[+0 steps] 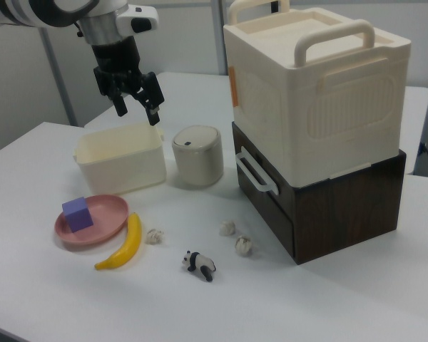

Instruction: Slide the drawer open

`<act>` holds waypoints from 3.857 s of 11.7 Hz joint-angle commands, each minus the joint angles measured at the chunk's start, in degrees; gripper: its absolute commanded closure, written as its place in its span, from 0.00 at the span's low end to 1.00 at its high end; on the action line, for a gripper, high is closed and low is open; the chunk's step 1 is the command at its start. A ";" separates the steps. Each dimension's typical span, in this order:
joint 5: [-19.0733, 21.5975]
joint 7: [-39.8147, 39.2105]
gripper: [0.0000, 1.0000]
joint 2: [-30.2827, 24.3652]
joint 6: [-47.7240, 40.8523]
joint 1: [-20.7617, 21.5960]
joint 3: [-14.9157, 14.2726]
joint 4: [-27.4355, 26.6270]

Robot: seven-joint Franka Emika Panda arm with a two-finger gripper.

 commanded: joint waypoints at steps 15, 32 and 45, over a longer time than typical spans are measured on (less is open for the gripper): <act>-7.03 -56.28 0.00 8.56 9.39 1.01 -1.66 -2.07; -13.71 -55.84 0.00 22.28 33.33 0.48 -4.30 -2.07; -16.09 -53.66 0.00 24.04 35.97 1.97 -4.65 -4.88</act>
